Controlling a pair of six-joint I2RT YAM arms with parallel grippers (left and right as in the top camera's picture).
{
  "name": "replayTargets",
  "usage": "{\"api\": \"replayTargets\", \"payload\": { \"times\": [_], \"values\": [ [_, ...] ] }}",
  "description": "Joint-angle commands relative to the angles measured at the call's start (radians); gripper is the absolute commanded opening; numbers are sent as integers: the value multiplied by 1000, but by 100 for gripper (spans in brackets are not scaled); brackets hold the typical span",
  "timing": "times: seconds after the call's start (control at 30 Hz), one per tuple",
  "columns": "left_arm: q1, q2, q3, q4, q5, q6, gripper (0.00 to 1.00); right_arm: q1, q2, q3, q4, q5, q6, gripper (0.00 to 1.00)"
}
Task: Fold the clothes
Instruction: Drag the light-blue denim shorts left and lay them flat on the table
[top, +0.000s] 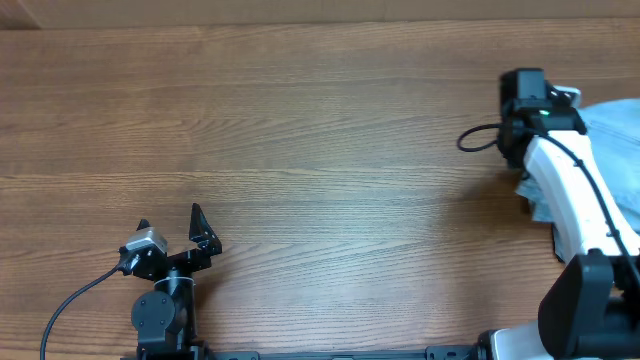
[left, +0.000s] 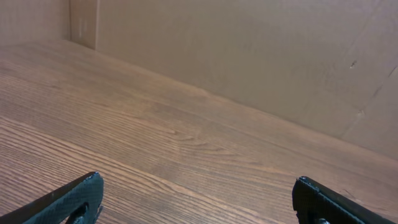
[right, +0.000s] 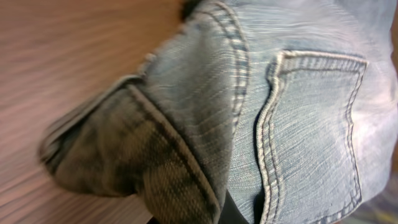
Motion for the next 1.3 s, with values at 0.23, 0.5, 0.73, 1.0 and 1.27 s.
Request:
{"api": "replayTargets", "payload": {
  "times": [0.23, 0.5, 0.73, 1.0, 1.27],
  "values": [
    [-8, 0, -3, 2, 5, -13, 100, 484, -86, 283, -158, -173, 242, 4],
    [-8, 0, -3, 2, 5, -13, 100, 678, -84, 283, -85, -354, 416, 4],
    [-8, 0, -3, 2, 5, -13, 100, 821, -60, 278, 32, -455, 491, 4],
    [-8, 0, -3, 2, 5, -13, 100, 896, 84, 277, 117, -525, 513, 4],
    [-8, 0, -3, 2, 5, -13, 100, 907, 85, 277, 275, -649, 512, 4]
  ]
}}
